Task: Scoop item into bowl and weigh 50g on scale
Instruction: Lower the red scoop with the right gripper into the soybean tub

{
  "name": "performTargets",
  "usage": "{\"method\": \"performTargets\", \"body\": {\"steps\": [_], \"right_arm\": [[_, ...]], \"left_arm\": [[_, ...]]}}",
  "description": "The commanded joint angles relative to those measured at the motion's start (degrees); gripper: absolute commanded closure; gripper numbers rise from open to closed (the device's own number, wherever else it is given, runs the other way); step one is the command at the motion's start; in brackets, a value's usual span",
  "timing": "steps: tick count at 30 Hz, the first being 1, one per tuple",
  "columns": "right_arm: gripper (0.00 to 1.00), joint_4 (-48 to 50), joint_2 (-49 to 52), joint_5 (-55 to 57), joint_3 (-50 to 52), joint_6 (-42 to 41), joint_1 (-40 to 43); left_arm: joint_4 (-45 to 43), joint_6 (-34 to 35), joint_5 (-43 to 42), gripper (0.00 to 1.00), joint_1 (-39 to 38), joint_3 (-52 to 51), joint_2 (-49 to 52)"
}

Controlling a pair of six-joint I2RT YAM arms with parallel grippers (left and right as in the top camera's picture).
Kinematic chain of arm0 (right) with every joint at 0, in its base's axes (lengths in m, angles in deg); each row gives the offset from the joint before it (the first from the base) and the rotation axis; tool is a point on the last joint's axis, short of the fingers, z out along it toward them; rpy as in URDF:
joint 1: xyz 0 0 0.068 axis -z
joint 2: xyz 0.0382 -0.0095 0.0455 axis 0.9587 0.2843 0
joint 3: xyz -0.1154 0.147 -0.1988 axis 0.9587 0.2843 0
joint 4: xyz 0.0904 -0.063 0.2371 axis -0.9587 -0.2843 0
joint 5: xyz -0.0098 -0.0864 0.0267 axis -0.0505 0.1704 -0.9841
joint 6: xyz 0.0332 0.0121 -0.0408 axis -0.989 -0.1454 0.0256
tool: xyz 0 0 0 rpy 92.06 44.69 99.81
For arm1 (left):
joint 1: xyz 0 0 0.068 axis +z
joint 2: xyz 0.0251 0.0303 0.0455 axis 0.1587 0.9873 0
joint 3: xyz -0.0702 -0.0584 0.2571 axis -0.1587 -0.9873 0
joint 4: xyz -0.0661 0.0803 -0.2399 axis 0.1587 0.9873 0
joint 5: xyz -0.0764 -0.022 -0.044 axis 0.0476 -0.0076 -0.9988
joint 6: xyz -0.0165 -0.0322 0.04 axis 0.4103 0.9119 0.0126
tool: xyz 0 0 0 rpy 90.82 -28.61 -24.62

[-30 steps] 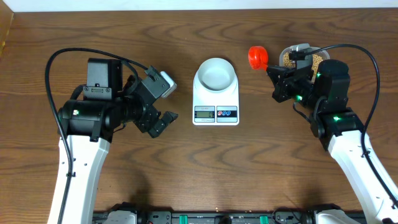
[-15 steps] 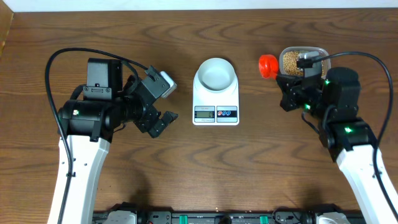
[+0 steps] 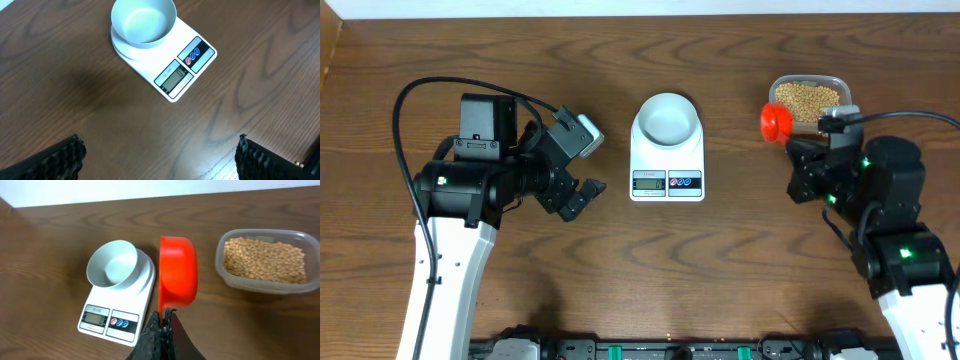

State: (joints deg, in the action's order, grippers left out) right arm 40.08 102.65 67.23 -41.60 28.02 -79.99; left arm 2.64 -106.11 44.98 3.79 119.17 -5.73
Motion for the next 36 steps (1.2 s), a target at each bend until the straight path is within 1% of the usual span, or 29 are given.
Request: {"method": "performTargets", "body": {"steps": [1,4,8,14,16,20,22,25,30,36], "right_arm": [[0.99,-1.73,-1.55,5.44,-1.01,-0.92,0.20],[0.99,-3.15,-1.68,10.47,-1.01,-5.62,0.20],[0.99,-3.13,-1.68,10.91,-1.01,-6.78,0.17],[0.99,-2.86,-1.68,10.84,-1.01,-17.92,0.20],[0.99,-2.73,-1.73,10.27,-1.01,-20.48,0.20],[0.99,-2.71,-1.60,11.21,-1.01,-20.39,0.20],[0.99,-2.75,-1.22,11.80,-1.01,-18.47,0.20],[0.99,-2.71,-0.24,13.38,-1.01,-18.05,0.20],[0.99,-2.43,1.11,13.75,-1.01,-15.15,0.20],[0.99,-0.11,1.84,16.26,-1.01,-12.50,0.20]], "left_arm": [[0.15,-0.55,-0.96,0.02,0.24,0.98,-0.61],[0.15,-0.55,-0.94,0.02,0.24,0.98,-0.61],[0.13,-0.55,-0.94,0.02,0.24,0.98,-0.61],[0.15,-0.55,-0.94,0.02,0.24,0.98,-0.61],[0.15,-0.52,-0.94,0.02,0.24,0.98,-0.61],[0.15,-0.55,-0.94,0.02,0.24,0.98,-0.61],[0.15,-0.55,-0.96,0.02,0.24,0.98,-0.61],[0.15,-0.55,-0.96,0.02,0.24,0.98,-0.61],[0.15,-0.55,-0.94,0.02,0.24,0.98,-0.61],[0.15,-0.55,-0.94,0.02,0.24,0.98,-0.61]]}}
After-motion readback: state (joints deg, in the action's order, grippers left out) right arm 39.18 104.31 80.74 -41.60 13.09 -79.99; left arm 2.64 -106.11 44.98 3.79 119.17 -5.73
